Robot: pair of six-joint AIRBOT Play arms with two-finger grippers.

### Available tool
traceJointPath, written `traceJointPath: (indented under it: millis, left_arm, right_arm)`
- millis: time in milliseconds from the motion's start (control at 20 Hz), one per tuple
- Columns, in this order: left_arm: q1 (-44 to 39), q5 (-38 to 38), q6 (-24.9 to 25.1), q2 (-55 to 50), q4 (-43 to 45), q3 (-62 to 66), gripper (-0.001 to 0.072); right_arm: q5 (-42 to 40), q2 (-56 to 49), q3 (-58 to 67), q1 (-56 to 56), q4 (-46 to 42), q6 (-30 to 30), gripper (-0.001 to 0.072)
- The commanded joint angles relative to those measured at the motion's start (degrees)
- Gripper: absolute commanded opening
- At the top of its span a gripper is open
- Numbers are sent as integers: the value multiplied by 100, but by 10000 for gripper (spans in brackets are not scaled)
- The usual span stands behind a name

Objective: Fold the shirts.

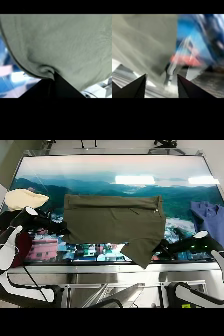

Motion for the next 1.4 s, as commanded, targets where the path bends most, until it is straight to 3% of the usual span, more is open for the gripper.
traceJointPath:
  millis: [0, 50, 100, 200, 300, 400, 600, 750, 900, 1100, 1350]
  left_arm:
    - [61, -214, -24, 7, -28, -7, 12]
    - [57, -260, -22, 4, -28, 15, 12]
    - [57, -278, -24, 13, -31, 22, 12]
    - [57, -284, -26, 17, -31, 20, 12]
    - [59, -376, -28, 17, -28, 22, 12]
    - [63, -522, -35, 26, 55, 22, 12]
    - [142, -518, -334, 310, 627, 22, 11]
    - [203, -348, -334, 632, 802, 28, 11]
    - [195, -647, -463, 581, 756, 466, 11]
    - [-188, -765, -588, 365, 767, 1585, 11]
    - [-634, -678, -1008, -719, 789, 3475, 11]
  right_arm:
    - [-498, -391, -7, 490, 472, -387, 423]
    - [-560, -398, -4, 579, 616, -492, 418]
    - [-599, -396, -4, 660, 756, -643, 342]
    - [-549, -385, -2, 719, 1010, -807, 315]
    - [-256, -280, 22, 704, 1233, -1001, 134]
    - [101, 4, 157, 686, 1191, -999, 38]
    - [590, 446, 787, -144, 1043, -975, 24]
    - [586, 101, 1403, -492, 1357, -1202, 24]
    - [470, -774, 2232, -243, 1980, -1449, 24]
    - [240, -2162, 3967, 236, 2074, -1486, 24]
    - [-83, -3724, 6205, 470, 2059, -1193, 25]
